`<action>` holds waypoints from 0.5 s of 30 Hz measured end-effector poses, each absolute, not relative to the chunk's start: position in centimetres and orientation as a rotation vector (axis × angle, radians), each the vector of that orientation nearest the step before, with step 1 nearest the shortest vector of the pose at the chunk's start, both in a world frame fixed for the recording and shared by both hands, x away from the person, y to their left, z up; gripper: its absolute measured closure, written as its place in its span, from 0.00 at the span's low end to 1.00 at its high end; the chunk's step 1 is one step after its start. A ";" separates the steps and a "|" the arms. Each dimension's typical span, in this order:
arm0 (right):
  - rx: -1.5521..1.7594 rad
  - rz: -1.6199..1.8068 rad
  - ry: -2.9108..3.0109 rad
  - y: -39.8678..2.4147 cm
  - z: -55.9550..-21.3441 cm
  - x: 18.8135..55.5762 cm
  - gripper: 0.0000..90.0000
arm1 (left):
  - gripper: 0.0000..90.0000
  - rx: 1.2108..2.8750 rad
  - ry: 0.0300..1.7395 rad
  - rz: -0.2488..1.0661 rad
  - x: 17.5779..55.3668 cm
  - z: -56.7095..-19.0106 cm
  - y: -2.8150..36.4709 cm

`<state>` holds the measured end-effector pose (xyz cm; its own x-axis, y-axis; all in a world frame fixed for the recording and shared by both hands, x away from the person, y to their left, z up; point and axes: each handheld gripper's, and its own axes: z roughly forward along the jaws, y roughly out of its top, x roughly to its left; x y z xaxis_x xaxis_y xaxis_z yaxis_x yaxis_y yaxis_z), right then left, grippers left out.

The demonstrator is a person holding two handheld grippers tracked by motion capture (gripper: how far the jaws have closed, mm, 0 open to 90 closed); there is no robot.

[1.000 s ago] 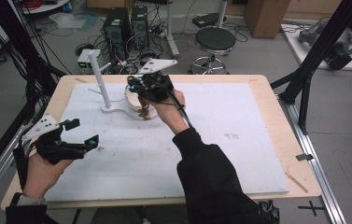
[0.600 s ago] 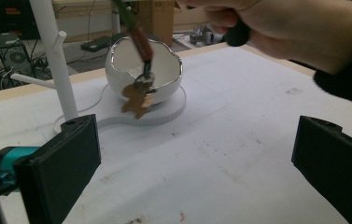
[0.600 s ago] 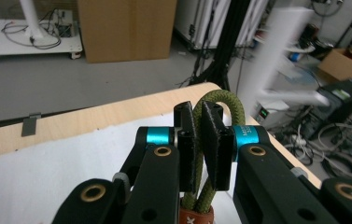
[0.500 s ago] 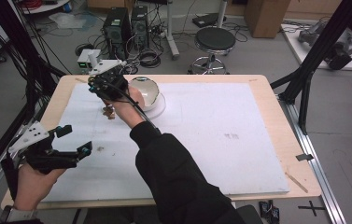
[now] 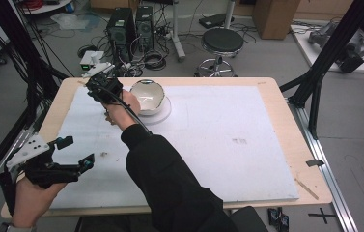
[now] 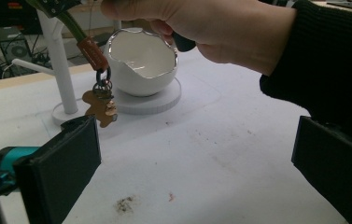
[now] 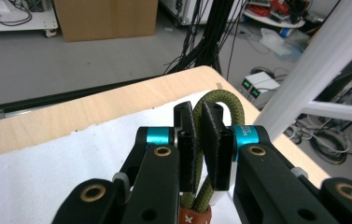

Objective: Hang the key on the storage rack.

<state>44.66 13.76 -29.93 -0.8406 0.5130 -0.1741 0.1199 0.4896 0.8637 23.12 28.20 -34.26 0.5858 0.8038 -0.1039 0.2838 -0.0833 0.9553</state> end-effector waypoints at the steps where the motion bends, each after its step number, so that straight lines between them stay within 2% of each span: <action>1: 0.521 1.283 2.321 13.9 -30.0 44.7 0.95 | 0.02 1.647 0.920 0.559 23.0 -34.3 28.2; 15: 0.548 1.275 2.321 13.9 -30.8 45.6 0.95 | 0.02 1.638 0.940 0.567 22.7 -34.4 28.9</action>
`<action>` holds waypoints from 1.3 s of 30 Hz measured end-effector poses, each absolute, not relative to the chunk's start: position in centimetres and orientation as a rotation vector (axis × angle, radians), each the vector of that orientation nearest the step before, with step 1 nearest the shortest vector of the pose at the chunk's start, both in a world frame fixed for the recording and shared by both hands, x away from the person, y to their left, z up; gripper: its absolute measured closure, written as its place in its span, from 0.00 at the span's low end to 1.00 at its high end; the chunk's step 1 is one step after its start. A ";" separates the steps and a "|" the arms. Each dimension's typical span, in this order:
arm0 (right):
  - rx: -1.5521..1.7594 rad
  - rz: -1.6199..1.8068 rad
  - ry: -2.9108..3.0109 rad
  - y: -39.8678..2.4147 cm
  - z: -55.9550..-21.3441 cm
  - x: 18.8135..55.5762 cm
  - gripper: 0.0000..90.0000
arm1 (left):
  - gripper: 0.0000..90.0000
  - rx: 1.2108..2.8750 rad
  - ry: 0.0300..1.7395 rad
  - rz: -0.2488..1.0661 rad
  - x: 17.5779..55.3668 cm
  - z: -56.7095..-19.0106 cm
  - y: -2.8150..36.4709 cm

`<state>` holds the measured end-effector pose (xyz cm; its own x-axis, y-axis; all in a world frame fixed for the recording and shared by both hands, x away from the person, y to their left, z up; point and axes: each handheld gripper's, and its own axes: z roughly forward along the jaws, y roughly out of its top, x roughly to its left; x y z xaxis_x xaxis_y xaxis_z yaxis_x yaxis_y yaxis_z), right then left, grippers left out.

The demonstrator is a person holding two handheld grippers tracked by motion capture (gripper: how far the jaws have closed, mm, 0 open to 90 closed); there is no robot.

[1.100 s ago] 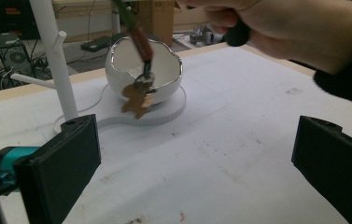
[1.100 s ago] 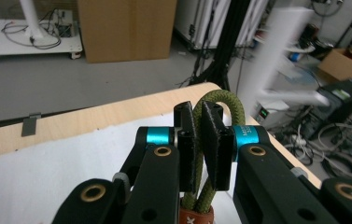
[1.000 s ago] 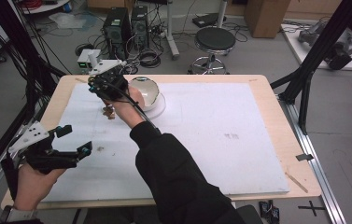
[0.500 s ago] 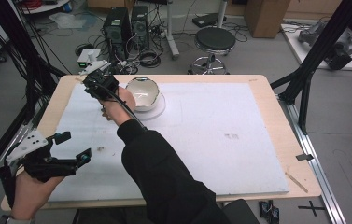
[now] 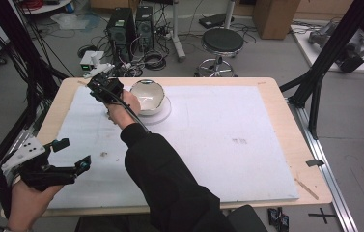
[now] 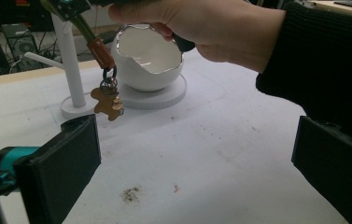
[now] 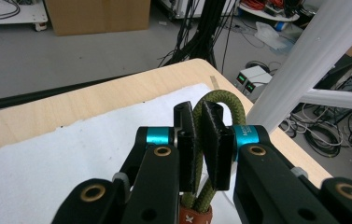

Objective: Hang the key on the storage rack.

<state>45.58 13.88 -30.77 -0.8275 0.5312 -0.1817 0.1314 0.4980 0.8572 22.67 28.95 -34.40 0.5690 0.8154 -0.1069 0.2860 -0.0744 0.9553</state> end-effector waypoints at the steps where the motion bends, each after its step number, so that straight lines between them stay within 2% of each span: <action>1: 0.546 1.272 2.321 13.9 -30.8 45.6 0.95 | 0.02 1.636 0.944 0.564 22.7 -34.4 29.0; 5: 0.535 1.274 2.323 13.8 -30.8 45.6 0.94 | 0.02 1.637 0.943 0.564 22.6 -34.4 29.1; 7: 0.563 1.338 2.308 13.4 -30.6 45.9 0.66 | 0.02 1.631 0.946 0.563 22.7 -34.3 29.2; 9: 0.600 1.399 2.308 13.0 -30.5 46.1 0.51 | 0.02 1.624 0.945 0.559 22.8 -34.2 29.1; 10: 0.600 1.399 2.308 13.0 -30.5 46.1 0.51 | 0.02 1.624 0.945 0.559 22.8 -34.2 29.1; 11: 0.609 1.417 2.321 12.5 -30.2 46.1 0.41 | 0.02 1.624 0.940 0.559 22.9 -34.2 29.1; 15: 0.598 1.486 2.341 11.1 -29.1 45.6 0.25 | 0.02 1.630 0.926 0.557 23.5 -34.0 28.9; 21: 0.537 1.584 2.408 8.1 -27.4 44.3 0.19 | 0.02 1.618 0.902 0.555 25.0 -33.4 28.7; 29: 0.495 1.577 2.463 2.9 -27.1 42.8 0.19 | 0.02 1.603 0.873 0.543 26.7 -32.6 28.5; 32: 0.523 1.538 2.463 -1.1 -26.8 42.1 0.19 | 0.02 1.604 0.863 0.541 27.4 -32.3 28.5; 33: 0.523 1.538 2.463 -1.1 -26.8 42.1 0.19 | 0.02 1.603 0.862 0.547 27.6 -32.3 28.5; 35: 0.579 1.552 2.406 -4.9 -26.7 41.5 0.19 | 0.02 1.605 0.867 0.546 28.0 -32.4 28.6; 36: 0.579 1.552 2.406 -4.9 -26.7 41.5 0.19 | 0.02 1.603 0.870 0.545 28.2 -32.4 28.6; 37: 0.629 1.546 2.379 -7.7 -26.9 41.3 0.19 | 0.02 1.599 0.872 0.542 28.5 -32.5 28.6; 39: 0.694 1.531 2.349 -10.5 -27.3 41.0 0.19 | 0.02 1.591 0.873 0.539 29.2 -32.5 28.4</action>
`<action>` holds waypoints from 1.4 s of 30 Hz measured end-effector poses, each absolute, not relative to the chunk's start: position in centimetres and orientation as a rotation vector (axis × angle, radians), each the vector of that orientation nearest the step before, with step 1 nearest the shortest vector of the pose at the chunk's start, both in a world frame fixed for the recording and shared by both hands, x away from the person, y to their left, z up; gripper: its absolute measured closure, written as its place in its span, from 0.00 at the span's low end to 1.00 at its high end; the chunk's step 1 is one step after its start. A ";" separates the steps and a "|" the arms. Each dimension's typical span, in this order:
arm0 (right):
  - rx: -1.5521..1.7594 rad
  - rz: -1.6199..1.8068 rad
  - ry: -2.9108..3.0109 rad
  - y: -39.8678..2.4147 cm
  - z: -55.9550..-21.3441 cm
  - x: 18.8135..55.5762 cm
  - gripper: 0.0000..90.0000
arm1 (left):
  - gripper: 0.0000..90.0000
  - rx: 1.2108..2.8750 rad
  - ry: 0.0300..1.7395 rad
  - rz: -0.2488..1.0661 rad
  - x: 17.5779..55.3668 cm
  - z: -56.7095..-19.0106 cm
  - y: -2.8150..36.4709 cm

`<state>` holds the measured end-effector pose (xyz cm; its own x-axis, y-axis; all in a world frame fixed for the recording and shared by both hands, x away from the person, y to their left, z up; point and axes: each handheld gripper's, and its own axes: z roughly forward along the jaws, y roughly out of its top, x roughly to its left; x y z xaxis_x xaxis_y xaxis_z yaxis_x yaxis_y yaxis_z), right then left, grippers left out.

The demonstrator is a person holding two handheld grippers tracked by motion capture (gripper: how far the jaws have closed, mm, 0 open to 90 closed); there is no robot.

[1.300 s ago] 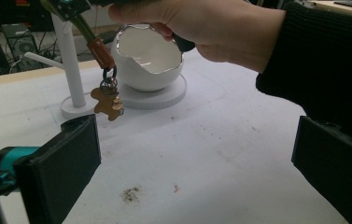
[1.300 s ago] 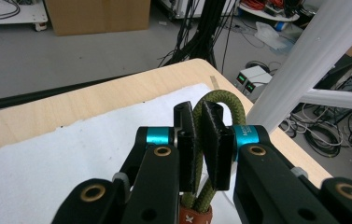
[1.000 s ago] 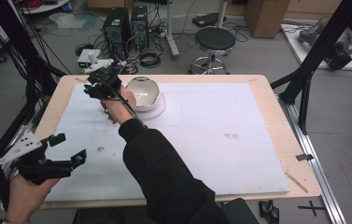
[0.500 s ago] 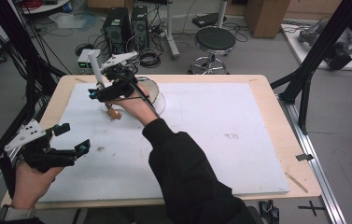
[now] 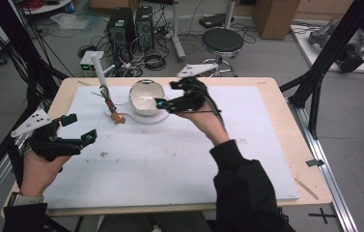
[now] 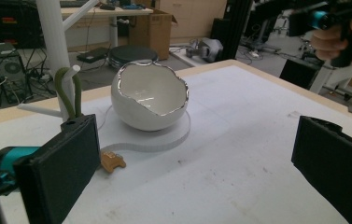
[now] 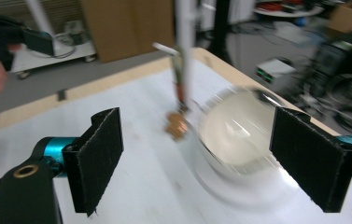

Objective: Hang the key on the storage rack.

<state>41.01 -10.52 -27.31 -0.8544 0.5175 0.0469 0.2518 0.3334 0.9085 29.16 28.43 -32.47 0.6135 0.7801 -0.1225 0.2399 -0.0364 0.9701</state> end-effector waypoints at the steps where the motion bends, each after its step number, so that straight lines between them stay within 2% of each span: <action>1: 0.694 1.531 2.349 -10.5 -27.3 41.0 0.19 | 0.02 1.591 0.873 0.539 29.2 -32.5 28.4; 3: 0.745 1.518 2.315 -13.4 -27.6 40.6 0.19 | 0.02 1.594 0.874 0.540 29.5 -32.5 28.3; 4: 0.792 1.516 2.268 -16.4 -27.9 39.9 0.19 | 0.02 1.594 0.876 0.542 29.7 -32.5 28.2; 6: 0.831 1.520 2.225 -19.2 -28.2 39.2 0.19 | 0.02 1.600 0.883 0.548 30.1 -32.6 27.9; 7: 0.831 1.520 2.225 -19.2 -28.2 39.2 0.19 | 0.02 1.616 0.878 0.564 30.3 -32.8 27.8; 8: 0.860 1.519 2.207 -20.6 -28.4 38.8 0.18 | 0.02 1.639 0.887 0.580 30.5 -33.0 27.8; 9: 0.887 1.495 2.160 -23.2 -29.0 38.0 0.13 | 0.02 1.654 0.902 0.579 30.7 -33.1 27.8; 17: 1.087 1.446 2.085 -30.9 -32.3 35.9 0.13 | 0.02 1.664 0.898 0.554 31.3 -33.6 27.9; 27: 1.146 1.341 2.043 -34.6 -33.4 33.4 0.13 | 0.02 1.696 0.882 0.524 31.8 -33.8 26.9; 42: 1.288 1.356 1.869 -38.4 -35.1 31.6 0.13 | 0.02 1.715 0.879 0.519 31.8 -34.2 26.2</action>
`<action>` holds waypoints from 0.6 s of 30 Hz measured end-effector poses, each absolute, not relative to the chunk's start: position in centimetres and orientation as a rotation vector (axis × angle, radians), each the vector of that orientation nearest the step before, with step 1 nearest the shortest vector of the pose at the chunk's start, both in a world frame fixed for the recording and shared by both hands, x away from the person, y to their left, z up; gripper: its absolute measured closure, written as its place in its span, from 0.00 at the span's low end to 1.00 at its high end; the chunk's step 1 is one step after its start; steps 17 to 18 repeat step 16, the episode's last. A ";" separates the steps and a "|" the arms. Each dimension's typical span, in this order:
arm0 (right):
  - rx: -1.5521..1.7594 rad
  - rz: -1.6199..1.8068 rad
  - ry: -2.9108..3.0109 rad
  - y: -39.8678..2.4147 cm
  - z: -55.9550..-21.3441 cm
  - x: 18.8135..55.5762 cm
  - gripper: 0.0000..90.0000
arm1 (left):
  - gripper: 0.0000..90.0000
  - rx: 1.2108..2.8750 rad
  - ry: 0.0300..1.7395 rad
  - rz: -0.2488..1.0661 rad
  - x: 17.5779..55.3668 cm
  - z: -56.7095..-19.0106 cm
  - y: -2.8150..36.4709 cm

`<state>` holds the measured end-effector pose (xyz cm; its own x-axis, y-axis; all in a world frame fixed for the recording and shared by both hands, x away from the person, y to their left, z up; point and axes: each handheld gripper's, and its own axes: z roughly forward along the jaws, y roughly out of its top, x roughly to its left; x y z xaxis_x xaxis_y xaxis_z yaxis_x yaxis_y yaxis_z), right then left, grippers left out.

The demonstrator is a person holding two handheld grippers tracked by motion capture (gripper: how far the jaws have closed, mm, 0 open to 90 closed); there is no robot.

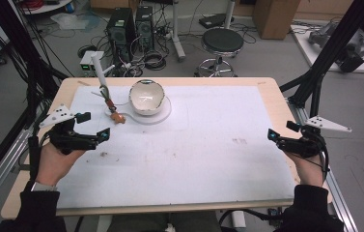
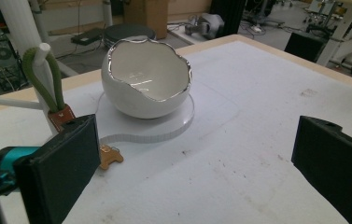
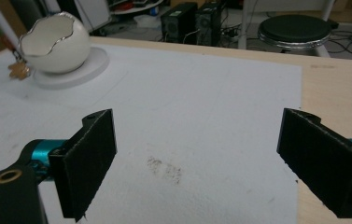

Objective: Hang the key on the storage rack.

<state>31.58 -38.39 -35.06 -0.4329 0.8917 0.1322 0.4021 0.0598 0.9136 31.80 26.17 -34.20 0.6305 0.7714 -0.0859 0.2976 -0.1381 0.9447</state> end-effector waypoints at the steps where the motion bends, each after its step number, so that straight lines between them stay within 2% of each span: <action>1: 1.297 1.358 1.859 -38.6 -35.1 31.5 0.13 | 0.02 1.719 0.877 0.520 31.8 -34.2 26.1; 18: 1.300 1.381 1.874 -38.5 -33.8 31.2 0.13 | 0.02 1.700 0.896 0.521 31.7 -34.4 26.0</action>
